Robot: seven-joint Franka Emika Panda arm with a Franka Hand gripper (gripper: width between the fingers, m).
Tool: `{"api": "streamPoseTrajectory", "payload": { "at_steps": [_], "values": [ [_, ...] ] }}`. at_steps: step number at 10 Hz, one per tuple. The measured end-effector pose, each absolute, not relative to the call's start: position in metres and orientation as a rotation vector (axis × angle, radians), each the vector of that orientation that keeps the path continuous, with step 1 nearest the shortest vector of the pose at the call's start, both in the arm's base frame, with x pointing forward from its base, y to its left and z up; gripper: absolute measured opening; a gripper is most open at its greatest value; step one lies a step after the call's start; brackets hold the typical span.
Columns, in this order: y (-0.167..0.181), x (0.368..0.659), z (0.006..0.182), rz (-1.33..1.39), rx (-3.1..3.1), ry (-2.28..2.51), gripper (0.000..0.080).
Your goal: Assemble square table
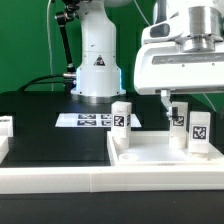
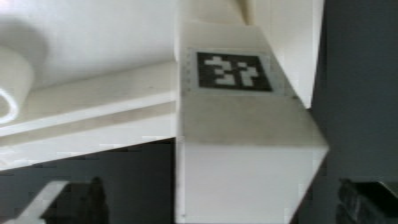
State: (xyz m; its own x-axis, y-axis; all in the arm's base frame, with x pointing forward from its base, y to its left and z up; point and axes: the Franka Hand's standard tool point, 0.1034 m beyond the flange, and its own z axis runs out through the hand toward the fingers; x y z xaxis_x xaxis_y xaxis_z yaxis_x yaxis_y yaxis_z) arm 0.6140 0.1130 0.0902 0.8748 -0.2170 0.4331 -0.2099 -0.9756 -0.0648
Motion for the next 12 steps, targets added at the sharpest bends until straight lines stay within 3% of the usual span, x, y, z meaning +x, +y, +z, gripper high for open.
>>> {"api": "streamPoseTrajectory", "payload": {
  "at_steps": [5, 11, 12],
  "values": [
    [0.112, 0.612, 0.088, -0.191, -3.042, 0.420, 0.0649],
    [0.113, 0.623, 0.085, -0.191, -3.062, 0.404, 0.0649],
    [0.114, 0.623, 0.086, -0.192, -3.061, 0.413, 0.0509]
  ]
}}
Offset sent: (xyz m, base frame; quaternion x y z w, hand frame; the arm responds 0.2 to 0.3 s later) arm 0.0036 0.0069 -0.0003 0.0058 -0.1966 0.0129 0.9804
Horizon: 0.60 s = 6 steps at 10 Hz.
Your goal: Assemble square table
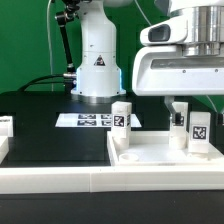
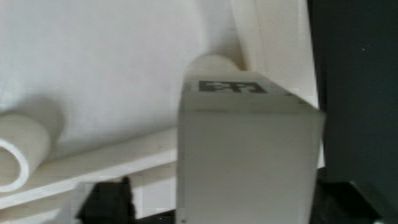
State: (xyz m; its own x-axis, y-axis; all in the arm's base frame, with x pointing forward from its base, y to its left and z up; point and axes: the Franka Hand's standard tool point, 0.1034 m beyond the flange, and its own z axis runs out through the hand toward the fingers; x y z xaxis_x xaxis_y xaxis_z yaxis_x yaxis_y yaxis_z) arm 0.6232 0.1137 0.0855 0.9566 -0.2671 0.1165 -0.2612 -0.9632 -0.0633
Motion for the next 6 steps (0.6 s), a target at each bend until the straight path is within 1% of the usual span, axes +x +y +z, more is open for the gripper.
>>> {"api": "streamPoseTrajectory", "payload": {
  "at_steps": [1, 2, 5, 6],
  "values": [
    [0.1128, 0.6234, 0.0855, -0.192, -3.061, 0.416, 0.0371],
    [0.1125, 0.6236, 0.0856, -0.194, -3.060, 0.416, 0.0289],
    [0.1122, 0.6236, 0.0855, -0.192, -3.047, 0.487, 0.0289],
    [0.1123, 0.6235, 0.0853, -0.188, -3.021, 0.602, 0.0289]
  ]
}}
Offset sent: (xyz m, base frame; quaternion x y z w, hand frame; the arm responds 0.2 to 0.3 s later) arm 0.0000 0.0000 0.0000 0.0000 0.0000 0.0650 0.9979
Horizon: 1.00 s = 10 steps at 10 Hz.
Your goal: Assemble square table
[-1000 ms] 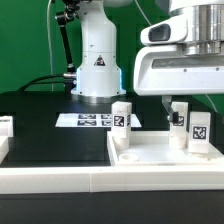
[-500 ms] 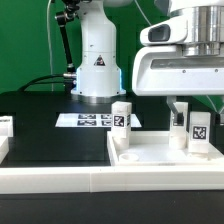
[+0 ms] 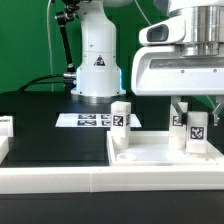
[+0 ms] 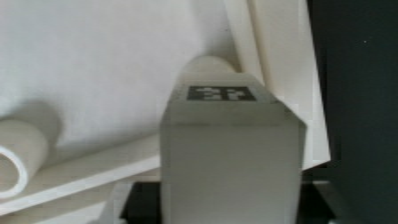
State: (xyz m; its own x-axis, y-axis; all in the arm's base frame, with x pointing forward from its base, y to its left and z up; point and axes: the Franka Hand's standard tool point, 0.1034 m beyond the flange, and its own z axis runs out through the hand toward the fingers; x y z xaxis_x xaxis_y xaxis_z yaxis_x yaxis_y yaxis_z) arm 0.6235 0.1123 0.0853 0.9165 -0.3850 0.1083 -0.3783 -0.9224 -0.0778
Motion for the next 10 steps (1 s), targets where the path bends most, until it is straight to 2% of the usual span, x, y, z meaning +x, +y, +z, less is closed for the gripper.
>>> {"api": "streamPoseTrajectory", "payload": {
  "at_steps": [7, 10],
  "values": [
    [0.1092, 0.6202, 0.0830, -0.114, -2.592, 1.605, 0.0290],
    [0.1037, 0.6192, 0.0819, -0.061, -2.368, 1.894, 0.0290]
  ]
}}
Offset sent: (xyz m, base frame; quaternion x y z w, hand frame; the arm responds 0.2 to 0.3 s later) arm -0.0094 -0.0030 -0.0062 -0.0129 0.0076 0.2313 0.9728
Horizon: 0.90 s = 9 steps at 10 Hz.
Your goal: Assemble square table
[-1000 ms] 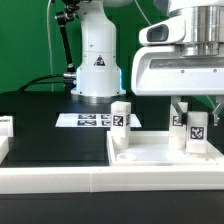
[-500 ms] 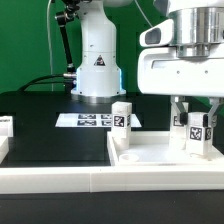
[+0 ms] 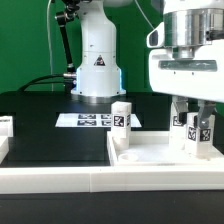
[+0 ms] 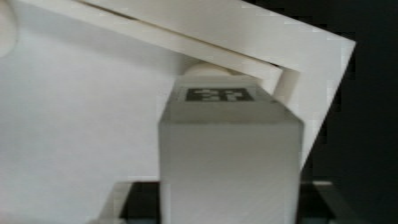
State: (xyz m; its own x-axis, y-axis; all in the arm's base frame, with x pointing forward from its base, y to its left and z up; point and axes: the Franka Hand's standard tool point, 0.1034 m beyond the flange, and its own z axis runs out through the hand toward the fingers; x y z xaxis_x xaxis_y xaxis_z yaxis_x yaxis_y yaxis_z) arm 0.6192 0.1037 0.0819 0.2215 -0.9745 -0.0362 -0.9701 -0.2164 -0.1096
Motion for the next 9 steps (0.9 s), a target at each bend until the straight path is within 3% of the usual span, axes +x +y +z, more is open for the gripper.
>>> {"api": "streamPoseTrajectory", "payload": {
  "at_steps": [6, 7, 8, 9],
  "values": [
    [0.1023, 0.6188, 0.0810, -0.033, -2.094, 2.183, 0.0290],
    [0.1023, 0.6187, 0.0810, -0.033, -2.096, 2.182, 0.0381],
    [0.1030, 0.6186, 0.0808, -0.036, -2.122, 2.157, 0.0381],
    [0.1064, 0.6182, 0.0805, -0.037, -2.133, 2.145, 0.0538]
  ]
}}
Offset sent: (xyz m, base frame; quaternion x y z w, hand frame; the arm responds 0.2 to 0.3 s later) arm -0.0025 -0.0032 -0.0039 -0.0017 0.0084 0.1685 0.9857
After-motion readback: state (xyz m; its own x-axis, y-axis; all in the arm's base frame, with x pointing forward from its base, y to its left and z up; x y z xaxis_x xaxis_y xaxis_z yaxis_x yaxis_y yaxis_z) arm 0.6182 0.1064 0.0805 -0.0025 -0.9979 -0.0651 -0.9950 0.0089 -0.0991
